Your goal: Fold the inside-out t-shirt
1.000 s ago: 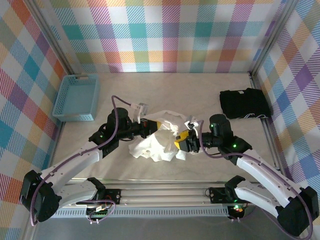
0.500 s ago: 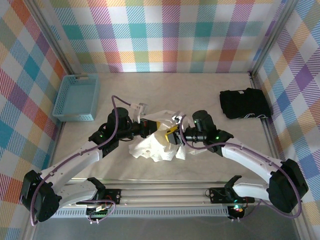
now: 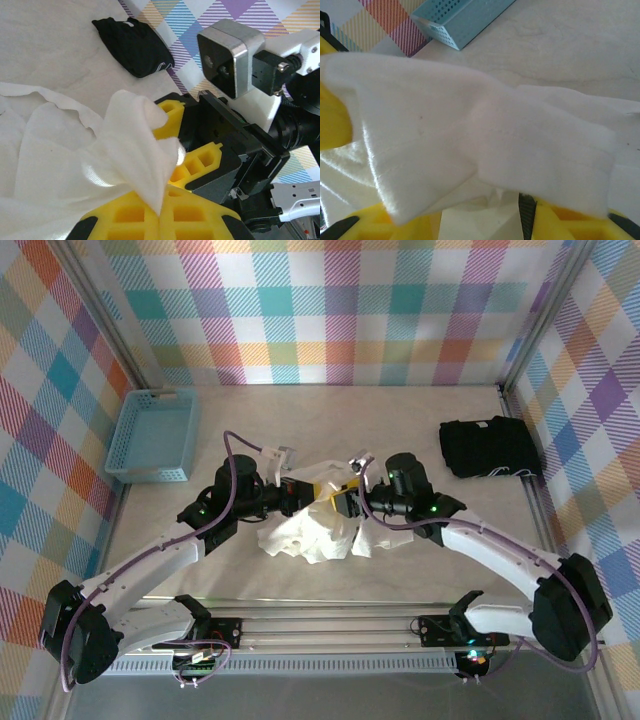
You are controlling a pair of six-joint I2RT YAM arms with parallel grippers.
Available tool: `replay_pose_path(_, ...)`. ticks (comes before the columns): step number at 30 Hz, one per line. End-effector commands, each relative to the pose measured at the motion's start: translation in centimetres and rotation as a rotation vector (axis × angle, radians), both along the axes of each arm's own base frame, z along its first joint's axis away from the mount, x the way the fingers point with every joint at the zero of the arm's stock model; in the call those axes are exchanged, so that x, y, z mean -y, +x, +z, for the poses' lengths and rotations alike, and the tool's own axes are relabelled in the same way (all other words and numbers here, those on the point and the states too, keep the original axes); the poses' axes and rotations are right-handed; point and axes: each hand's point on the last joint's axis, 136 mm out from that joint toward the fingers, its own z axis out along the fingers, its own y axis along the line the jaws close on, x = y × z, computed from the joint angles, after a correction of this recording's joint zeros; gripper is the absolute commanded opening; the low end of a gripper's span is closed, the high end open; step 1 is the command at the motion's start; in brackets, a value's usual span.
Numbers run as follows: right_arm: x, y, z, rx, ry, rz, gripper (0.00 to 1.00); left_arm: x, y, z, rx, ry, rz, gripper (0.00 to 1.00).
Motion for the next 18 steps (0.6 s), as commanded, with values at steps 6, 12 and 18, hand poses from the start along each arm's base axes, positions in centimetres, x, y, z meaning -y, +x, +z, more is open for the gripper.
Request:
replay_pose_path(6,-2.2,-1.2,2.0,0.007,0.099,0.164,0.27,-0.3,0.2,1.7,0.049,-0.013,0.006,0.0)
replay_pose_path(12,-1.6,-2.1,2.5,0.019,0.113,0.189,0.02,-0.9,0.8,1.5,0.046,0.0,0.049,0.0)
replay_pose_path(18,-0.4,-2.9,2.6,0.033,0.107,0.195,0.0,-1.7,1.8,0.8,0.016,0.01,0.11,0.0)
